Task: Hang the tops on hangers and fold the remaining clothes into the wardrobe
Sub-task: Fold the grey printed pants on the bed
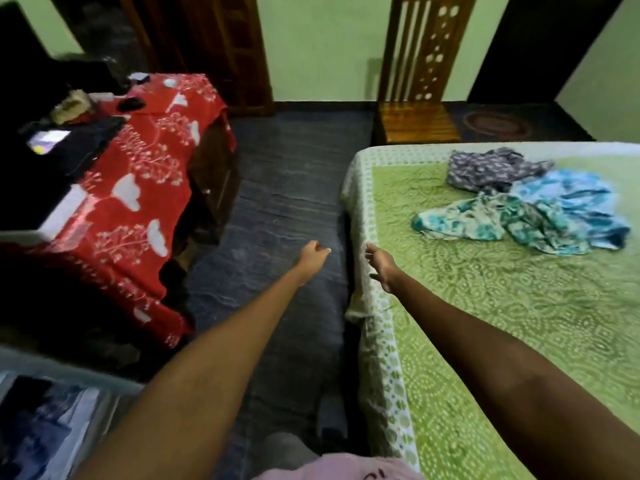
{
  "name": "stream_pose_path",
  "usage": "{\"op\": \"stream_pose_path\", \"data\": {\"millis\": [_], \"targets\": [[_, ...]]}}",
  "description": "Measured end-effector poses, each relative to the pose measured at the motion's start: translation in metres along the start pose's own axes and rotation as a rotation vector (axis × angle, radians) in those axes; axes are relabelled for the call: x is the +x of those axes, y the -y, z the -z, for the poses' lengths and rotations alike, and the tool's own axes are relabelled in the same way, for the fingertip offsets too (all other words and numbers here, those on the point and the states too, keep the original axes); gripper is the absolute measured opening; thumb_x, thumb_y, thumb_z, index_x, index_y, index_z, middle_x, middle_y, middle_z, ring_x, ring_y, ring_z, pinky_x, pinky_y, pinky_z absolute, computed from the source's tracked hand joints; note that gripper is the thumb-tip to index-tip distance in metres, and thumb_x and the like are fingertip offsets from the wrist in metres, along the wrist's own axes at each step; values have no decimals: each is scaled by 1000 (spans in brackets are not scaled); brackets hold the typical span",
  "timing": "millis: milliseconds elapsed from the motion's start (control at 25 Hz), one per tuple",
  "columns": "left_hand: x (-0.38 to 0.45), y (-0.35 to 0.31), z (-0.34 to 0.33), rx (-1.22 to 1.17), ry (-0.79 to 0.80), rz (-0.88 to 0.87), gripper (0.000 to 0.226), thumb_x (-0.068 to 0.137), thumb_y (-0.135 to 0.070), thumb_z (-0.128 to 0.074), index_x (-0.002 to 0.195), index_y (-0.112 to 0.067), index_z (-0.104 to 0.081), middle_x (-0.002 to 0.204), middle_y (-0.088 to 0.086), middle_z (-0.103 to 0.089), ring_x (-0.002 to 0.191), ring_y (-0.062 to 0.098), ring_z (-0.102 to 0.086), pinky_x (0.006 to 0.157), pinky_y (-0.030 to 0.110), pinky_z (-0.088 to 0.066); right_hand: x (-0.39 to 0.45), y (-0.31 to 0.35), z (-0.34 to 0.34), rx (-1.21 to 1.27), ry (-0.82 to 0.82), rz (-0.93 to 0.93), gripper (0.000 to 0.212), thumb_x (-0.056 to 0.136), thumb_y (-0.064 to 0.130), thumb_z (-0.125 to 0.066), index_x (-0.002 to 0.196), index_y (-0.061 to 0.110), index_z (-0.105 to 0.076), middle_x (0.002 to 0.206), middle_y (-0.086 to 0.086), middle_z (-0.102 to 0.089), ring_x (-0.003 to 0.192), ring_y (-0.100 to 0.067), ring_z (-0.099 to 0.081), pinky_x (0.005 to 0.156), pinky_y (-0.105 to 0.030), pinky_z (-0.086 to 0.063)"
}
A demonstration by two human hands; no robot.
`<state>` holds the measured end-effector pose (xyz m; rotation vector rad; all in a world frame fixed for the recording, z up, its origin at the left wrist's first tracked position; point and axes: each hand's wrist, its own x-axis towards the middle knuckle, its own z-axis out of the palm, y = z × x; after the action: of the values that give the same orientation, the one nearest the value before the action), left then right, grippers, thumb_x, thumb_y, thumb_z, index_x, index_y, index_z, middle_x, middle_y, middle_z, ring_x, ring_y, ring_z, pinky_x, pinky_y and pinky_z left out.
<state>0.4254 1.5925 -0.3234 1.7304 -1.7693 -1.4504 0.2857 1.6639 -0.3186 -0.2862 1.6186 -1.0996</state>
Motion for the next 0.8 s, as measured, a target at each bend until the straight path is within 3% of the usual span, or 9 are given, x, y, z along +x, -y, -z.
{"op": "stream_pose_path", "data": {"millis": [80, 120, 360, 520, 640, 720, 800], "targets": [[37, -30, -11, 44, 43, -64, 42, 94, -18, -54, 129, 4, -46, 130, 20, -52, 121, 31, -49, 98, 33, -39, 33, 16, 17, -33, -53, 20, 43, 101, 34, -36, 134, 8, -45, 139, -5, -47, 127, -19, -42, 97, -30, -39], [58, -47, -16, 51, 62, -88, 43, 95, -19, -53, 131, 2, -45, 132, 19, -51, 122, 30, -48, 98, 32, -38, 48, 27, 23, -36, -82, 24, 46, 100, 35, -37, 137, 8, -43, 142, -7, -44, 130, -21, -40, 100, -35, -35], [190, -117, -51, 134, 216, -194, 43, 94, -13, -53, 132, 4, -45, 133, 17, -51, 120, 29, -50, 92, 26, -40, 142, 92, 50, 169, -258, 30, 48, 100, 35, -38, 139, 6, -40, 143, -9, -41, 130, -24, -39, 102, -40, -32], [255, -165, -63, 257, 435, -201, 49, 96, -16, -50, 142, -4, -36, 144, 10, -40, 127, 27, -44, 97, 28, -37, 194, 128, 61, 301, -393, 14, 40, 99, 35, -42, 128, 8, -48, 139, -12, -46, 123, -24, -45, 93, -36, -36], [296, -196, -81, 346, 545, -249, 50, 98, -22, -47, 144, -7, -33, 147, 8, -37, 129, 26, -41, 101, 30, -36, 224, 147, 73, 360, -474, -6, 45, 99, 35, -41, 134, 7, -44, 139, -9, -46, 126, -25, -44, 95, -39, -36], [317, -216, -96, 391, 614, -268, 50, 98, -24, -46, 144, -8, -33, 145, 9, -39, 123, 25, -46, 94, 29, -40, 245, 156, 88, 386, -516, -17, 47, 100, 35, -40, 136, 6, -43, 140, -9, -45, 126, -25, -44, 96, -40, -37], [342, -238, -121, 407, 657, -282, 50, 98, -23, -46, 144, -8, -32, 139, 11, -44, 98, 20, -55, 73, 26, -44, 273, 168, 108, 425, -549, -27, 46, 100, 34, -40, 136, 4, -43, 139, -11, -45, 127, -26, -43, 99, -42, -37]]}}
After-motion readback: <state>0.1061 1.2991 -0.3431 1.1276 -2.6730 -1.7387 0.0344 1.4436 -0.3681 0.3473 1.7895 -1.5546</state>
